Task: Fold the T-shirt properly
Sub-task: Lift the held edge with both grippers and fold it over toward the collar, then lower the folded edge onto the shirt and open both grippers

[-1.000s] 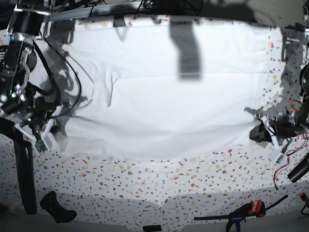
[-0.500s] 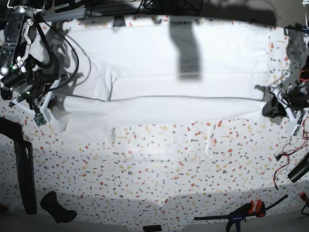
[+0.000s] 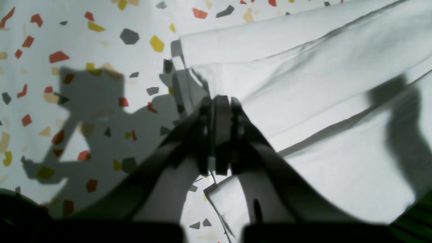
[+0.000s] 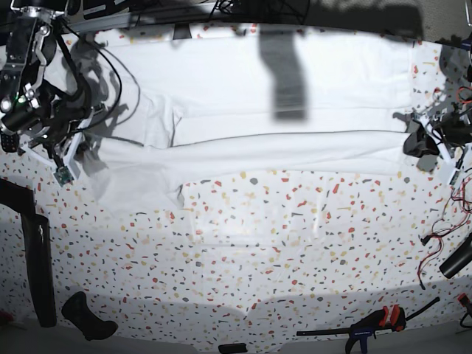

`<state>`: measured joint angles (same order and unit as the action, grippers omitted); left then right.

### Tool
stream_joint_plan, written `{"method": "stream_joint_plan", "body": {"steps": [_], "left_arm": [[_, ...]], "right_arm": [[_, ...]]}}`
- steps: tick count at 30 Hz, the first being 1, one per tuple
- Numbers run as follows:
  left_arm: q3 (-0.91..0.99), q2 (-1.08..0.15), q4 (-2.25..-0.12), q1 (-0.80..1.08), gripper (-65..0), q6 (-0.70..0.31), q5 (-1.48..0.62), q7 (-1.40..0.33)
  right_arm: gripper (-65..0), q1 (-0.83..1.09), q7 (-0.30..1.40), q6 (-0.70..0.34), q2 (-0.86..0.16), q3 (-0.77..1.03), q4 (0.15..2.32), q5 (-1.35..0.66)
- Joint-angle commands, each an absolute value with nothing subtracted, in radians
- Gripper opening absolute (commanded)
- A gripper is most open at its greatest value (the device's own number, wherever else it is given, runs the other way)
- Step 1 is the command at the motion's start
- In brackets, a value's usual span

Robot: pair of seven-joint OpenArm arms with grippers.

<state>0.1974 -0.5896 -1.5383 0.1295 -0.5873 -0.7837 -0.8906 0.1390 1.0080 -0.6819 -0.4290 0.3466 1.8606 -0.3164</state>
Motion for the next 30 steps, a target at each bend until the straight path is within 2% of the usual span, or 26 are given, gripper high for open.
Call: {"method": "stream_joint_plan", "body": {"steps": [1, 7, 12, 19, 30], "left_arm": [[0.209, -0.612, -1.554, 0.117, -65.0, -0.591, -0.794, -0.871], [0.209, -0.612, -1.554, 0.117, -65.0, -0.592, -0.794, -0.87], [0.209, -0.612, -1.554, 0.117, -65.0, -0.592, -0.794, -0.87], [0.209, -0.61, -1.554, 0.117, -65.0, -0.591, -0.794, -0.867], [0.209, -0.546, -1.554, 0.119, -65.0, -0.592, -0.781, -0.867]], "right_arm": [[-65.0, 0.131, 1.02, -0.681, -0.445, 0.354, 1.879, -0.34], [-65.0, 0.131, 1.058, -0.681, -0.44, 0.353, 1.879, -0.373], [-65.0, 0.131, 1.063, -0.681, -0.443, 0.353, 1.879, -0.288], [-65.0, 0.131, 1.031, -0.681, -0.446, 0.353, 1.879, -0.292], [-65.0, 0.186, 1.048, -0.68, -0.442, 0.353, 1.878, -0.292]]}}
